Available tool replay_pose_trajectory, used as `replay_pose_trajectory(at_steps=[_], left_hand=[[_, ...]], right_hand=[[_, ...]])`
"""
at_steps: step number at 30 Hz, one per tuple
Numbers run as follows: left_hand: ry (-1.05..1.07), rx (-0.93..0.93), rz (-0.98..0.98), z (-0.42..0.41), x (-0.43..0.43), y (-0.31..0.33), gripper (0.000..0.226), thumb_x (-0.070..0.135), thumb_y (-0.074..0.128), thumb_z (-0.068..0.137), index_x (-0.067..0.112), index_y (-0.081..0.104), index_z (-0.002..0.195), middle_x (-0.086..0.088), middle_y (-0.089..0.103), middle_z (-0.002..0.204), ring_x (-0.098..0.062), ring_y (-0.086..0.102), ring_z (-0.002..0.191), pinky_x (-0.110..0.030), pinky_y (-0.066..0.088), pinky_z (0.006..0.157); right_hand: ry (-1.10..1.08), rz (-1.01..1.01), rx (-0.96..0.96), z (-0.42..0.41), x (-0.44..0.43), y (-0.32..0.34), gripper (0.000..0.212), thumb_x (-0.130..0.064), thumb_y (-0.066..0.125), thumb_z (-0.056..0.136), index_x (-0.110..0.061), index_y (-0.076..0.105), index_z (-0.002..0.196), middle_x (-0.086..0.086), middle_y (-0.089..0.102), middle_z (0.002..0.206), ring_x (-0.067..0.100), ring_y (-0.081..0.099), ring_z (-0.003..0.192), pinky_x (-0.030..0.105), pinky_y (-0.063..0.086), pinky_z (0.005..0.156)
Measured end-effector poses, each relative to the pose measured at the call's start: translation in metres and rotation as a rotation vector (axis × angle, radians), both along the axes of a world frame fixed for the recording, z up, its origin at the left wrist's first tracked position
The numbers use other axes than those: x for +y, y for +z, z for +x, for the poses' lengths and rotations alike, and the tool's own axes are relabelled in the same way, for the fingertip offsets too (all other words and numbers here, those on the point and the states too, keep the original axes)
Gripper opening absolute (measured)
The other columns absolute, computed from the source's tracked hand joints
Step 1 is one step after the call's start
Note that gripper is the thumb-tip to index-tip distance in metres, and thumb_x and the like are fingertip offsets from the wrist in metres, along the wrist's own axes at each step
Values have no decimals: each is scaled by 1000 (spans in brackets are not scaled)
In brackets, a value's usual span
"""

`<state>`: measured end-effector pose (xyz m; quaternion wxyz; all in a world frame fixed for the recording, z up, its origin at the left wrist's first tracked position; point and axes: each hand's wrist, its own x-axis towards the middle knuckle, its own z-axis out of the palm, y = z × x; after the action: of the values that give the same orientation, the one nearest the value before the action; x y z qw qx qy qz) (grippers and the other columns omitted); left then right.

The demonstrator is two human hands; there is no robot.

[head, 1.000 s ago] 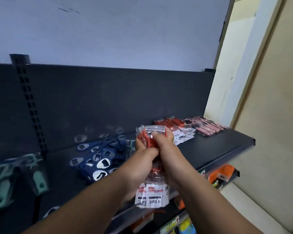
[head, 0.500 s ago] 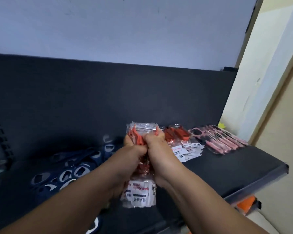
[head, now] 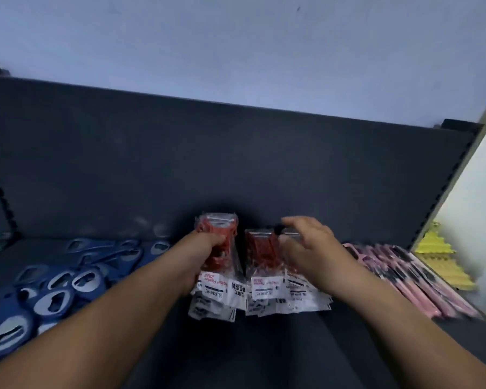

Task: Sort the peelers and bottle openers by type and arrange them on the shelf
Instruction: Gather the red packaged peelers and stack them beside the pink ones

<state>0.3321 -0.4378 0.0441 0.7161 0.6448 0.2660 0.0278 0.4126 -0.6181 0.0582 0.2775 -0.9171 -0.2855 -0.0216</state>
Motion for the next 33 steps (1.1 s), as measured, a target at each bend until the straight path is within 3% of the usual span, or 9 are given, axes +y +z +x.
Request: replay_pose_trajectory(at_steps=[3, 6, 12, 24, 27, 29, 33], left_hand=[[29, 45, -3, 14, -6, 0, 21, 14, 46, 98, 4, 58, 84, -7, 64, 52, -17, 60, 41, -20, 43, 38], [43, 88, -14, 28, -9, -1, 18, 14, 46, 98, 2, 58, 91, -14, 66, 73, -25, 62, 60, -28, 46, 51], [14, 139, 5, 47, -12, -13, 21, 11, 44, 98, 4, 60, 86, -13, 65, 70, -24, 61, 58, -25, 47, 49], [-54, 196, -29, 58, -3, -23, 25, 24, 49, 97, 4, 63, 89, -10, 68, 65, -22, 63, 56, -26, 48, 54], [-15, 176, 13, 60, -2, -24, 26, 24, 56, 93, 3, 54, 109, -14, 69, 87, -25, 66, 69, -28, 50, 58], [75, 136, 92, 61, 1, -27, 47, 23, 63, 89, 8, 37, 125, -16, 62, 103, -26, 65, 81, -28, 50, 55], [74, 87, 58, 58, 3, -27, 70, 28, 69, 85, 12, 27, 138, -13, 60, 105, -27, 65, 88, -29, 52, 60]], right_hand=[[122, -279, -57, 17, 6, -15, 50, -42, 36, 99, -32, 30, 148, -6, 19, 159, 18, 9, 147, 40, 10, 120], [198, -413, -61, 29, 12, -24, 51, -47, 27, 100, -38, 20, 150, -9, 8, 161, 18, -2, 148, 44, 0, 119], [230, -546, 1, 39, 18, -34, 54, -51, 22, 99, -39, 14, 151, -7, 5, 161, 22, -1, 148, 47, 0, 117], [248, -555, 11, 42, 18, -41, 57, -52, 20, 99, -37, 6, 152, -4, -1, 162, 20, -1, 148, 46, 1, 118], [245, -553, 9, 41, 18, -40, 57, -52, 21, 99, -37, 7, 152, -4, 0, 162, 20, -1, 148, 46, 0, 117], [243, -551, 6, 42, 18, -38, 57, -52, 21, 99, -37, 8, 152, -4, 0, 162, 20, -1, 148, 47, 0, 116], [243, -547, 5, 42, 19, -35, 57, -53, 21, 98, -39, 7, 151, -5, -1, 162, 21, 0, 148, 47, 1, 117]])
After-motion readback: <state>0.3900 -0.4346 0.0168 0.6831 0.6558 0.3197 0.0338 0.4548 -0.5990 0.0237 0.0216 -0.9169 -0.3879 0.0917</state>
